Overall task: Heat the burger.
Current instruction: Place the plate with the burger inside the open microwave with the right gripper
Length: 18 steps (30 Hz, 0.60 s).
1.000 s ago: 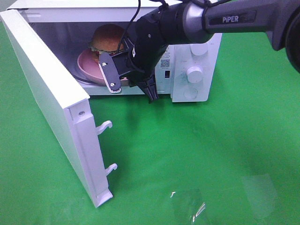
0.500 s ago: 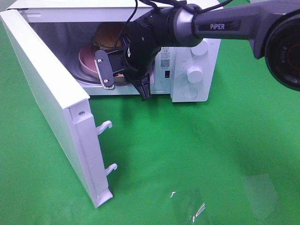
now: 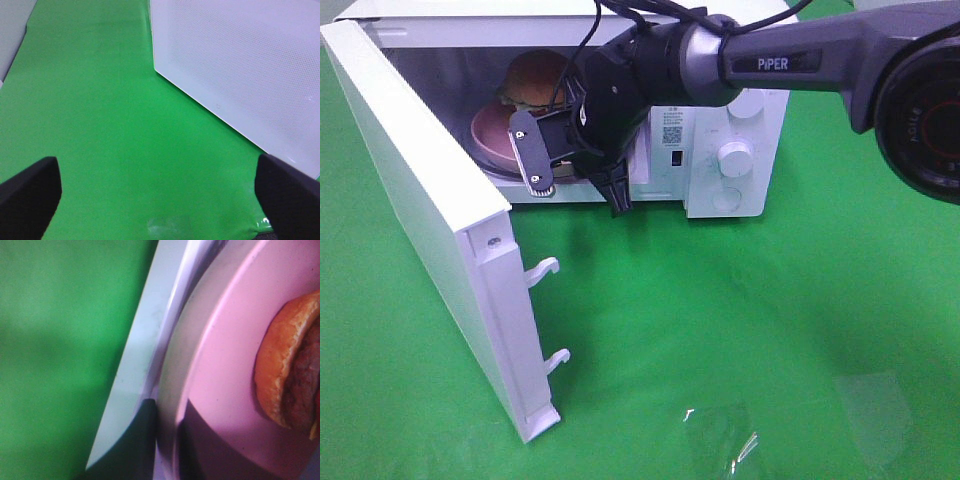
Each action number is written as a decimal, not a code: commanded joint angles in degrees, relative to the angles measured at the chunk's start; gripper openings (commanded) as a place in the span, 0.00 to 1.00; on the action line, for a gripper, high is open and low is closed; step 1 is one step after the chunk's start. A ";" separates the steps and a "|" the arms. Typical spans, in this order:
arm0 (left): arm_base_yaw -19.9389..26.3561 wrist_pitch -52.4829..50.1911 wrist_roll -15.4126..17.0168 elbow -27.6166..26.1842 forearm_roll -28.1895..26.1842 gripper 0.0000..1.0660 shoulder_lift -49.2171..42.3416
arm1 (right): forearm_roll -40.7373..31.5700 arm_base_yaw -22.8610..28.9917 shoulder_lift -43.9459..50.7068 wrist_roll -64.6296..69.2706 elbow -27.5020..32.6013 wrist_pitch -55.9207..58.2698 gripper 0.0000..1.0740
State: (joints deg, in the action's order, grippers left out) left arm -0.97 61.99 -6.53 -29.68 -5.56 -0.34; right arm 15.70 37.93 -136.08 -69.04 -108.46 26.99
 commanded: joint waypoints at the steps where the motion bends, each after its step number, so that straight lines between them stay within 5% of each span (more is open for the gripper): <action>1: 0.00 -0.63 0.17 0.11 -0.29 0.92 -0.97 | 0.52 0.86 0.57 -0.92 -0.74 -3.55 0.07; 13: 0.00 -0.63 0.17 0.11 -0.29 0.92 -0.97 | 0.52 0.86 0.57 0.11 -0.74 -3.90 0.11; 18: 0.00 -0.63 0.17 0.11 -0.29 0.92 -0.97 | 0.52 0.69 0.57 2.29 -0.74 -3.95 0.23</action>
State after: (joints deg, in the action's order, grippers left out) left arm -0.97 61.99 -6.53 -29.68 -5.56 -0.34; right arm 15.76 38.73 -136.08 -67.38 -108.63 23.84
